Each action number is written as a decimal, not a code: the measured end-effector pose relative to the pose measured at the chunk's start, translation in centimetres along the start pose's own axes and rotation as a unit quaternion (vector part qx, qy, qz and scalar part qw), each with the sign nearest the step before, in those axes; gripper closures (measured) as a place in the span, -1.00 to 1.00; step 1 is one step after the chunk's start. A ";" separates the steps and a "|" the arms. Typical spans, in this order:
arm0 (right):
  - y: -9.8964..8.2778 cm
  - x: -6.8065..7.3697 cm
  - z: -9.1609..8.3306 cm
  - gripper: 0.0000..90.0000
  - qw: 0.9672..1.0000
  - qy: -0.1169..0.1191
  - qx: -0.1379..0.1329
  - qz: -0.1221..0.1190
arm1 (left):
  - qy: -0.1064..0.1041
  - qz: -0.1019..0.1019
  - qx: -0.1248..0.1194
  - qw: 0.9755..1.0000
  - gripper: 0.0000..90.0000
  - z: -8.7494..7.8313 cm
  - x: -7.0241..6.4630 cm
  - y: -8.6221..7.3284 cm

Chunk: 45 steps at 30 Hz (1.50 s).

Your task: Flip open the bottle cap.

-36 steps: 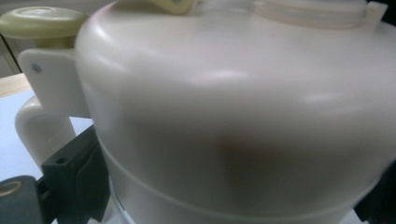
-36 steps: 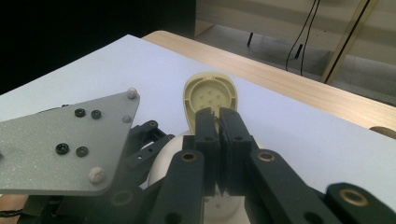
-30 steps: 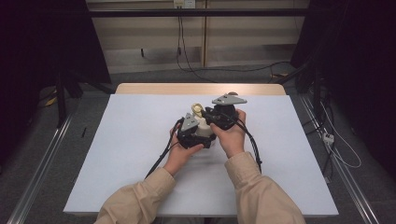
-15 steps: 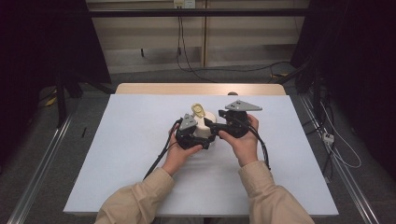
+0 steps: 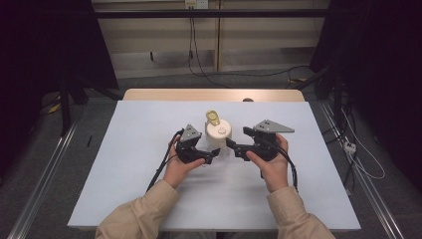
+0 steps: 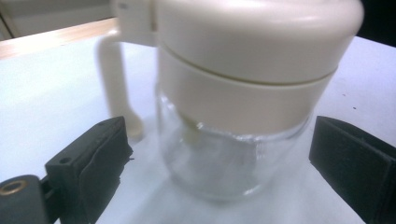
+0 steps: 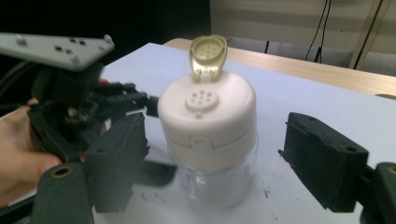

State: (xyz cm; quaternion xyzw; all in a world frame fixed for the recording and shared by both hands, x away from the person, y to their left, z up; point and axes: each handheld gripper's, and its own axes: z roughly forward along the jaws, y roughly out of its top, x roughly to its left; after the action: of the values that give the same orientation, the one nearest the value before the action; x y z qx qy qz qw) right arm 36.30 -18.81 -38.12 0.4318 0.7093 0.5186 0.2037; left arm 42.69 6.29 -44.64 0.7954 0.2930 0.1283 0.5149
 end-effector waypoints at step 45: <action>-8.2 -2.5 -5.9 -0.61 1.000 -0.015 0.018 -0.015 | 0.034 -0.001 -0.018 0.999 -0.89 -13.5 3.9 -4.4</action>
State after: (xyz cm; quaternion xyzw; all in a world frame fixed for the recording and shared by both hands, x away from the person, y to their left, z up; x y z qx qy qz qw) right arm 30.02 -24.91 -43.73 0.4326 0.7218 0.4961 0.2141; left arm 37.47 19.94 -43.04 0.7807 0.3085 0.1600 0.5194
